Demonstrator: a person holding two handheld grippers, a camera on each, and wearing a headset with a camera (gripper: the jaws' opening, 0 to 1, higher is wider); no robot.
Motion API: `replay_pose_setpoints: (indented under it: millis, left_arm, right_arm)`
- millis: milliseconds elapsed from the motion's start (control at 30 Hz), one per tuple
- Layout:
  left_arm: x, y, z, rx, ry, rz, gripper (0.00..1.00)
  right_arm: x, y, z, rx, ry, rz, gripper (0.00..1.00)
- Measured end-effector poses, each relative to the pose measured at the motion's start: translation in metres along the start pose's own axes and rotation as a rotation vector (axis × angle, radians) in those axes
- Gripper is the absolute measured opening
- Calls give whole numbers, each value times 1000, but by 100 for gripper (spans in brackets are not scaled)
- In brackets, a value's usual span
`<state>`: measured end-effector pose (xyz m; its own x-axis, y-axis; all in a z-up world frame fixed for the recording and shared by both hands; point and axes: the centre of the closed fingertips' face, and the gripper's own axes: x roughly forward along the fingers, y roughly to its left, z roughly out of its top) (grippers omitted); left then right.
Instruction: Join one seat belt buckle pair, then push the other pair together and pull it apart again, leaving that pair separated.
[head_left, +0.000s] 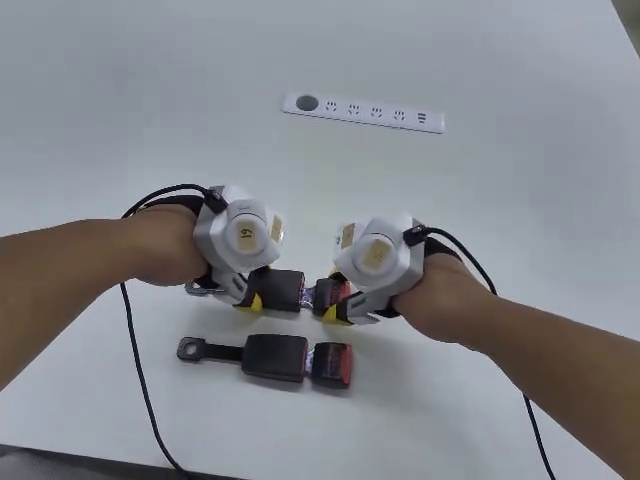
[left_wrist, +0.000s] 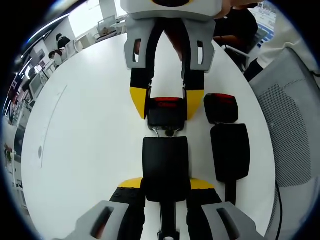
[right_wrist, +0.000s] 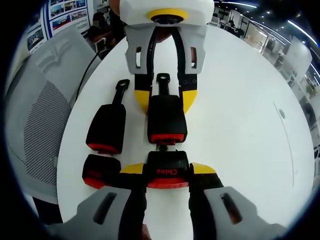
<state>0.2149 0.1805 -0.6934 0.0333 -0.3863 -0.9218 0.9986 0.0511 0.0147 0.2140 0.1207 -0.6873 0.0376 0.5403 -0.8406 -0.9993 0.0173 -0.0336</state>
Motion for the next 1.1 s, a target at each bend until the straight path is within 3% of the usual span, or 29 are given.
replay_pose_setpoints:
  millis: [433, 700, 1100]
  left_arm:
    - [0, 1, 0, -10, -25, 8, 31]
    - [-2, -2, 3, -13, -13, 5, 31]
    - [0, 2, -2, -25, -26, -1, 32]
  right_arm:
    - [3, -1, 1, 10, -7, 0, 30]
    - [0, 0, 1, 6, -7, -7, 30]
    - [-1, -3, -10, 4, 18, -13, 31]
